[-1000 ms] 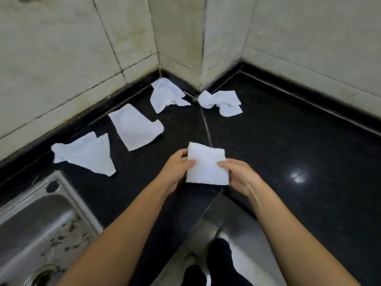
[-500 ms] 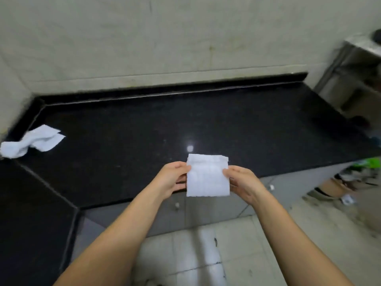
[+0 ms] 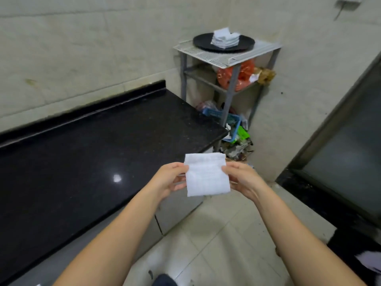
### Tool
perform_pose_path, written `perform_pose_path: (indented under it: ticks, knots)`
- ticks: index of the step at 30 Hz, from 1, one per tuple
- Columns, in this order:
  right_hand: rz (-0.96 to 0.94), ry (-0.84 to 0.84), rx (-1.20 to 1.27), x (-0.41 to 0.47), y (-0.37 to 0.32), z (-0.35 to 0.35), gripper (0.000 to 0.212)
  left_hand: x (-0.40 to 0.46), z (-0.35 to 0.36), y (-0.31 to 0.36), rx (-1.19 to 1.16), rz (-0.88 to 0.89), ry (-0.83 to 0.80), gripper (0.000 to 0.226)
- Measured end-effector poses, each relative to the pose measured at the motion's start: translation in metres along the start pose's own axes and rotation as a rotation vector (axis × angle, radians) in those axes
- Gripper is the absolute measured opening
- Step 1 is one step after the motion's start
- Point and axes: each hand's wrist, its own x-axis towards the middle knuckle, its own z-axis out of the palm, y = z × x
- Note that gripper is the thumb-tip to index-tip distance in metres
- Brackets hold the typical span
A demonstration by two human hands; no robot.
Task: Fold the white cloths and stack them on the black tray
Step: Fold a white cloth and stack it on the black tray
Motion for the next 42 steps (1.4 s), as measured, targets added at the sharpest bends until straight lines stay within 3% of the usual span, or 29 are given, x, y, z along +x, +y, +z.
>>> perform_pose_path:
  ticks: [7,17,28,35,42]
  knots:
    - [-0.083,0.074,0.012,0.098,-0.077,-0.073,0.012,0.114,0.077,0.075,-0.018,0.033,-0.079,0.009]
    - [-0.230,0.122,-0.044,0.285,-0.247,-0.140,0.009,0.294,0.156,0.246,0.045,0.195,-0.129,0.007]
    - [-0.527,-0.031,-0.297,0.471,-0.449,-0.158,0.009,0.415,0.193,0.424,0.133,0.587,0.125,0.013]
    - [-0.573,-0.101,-0.429,0.601,-0.533,-0.158,0.005,0.514,0.221,0.496,0.056,0.505,0.341,0.009]
    - [-0.542,-0.236,-0.655,0.669,-0.529,-0.149,0.013,0.561,0.210,0.490,0.080,0.357,0.503,0.021]
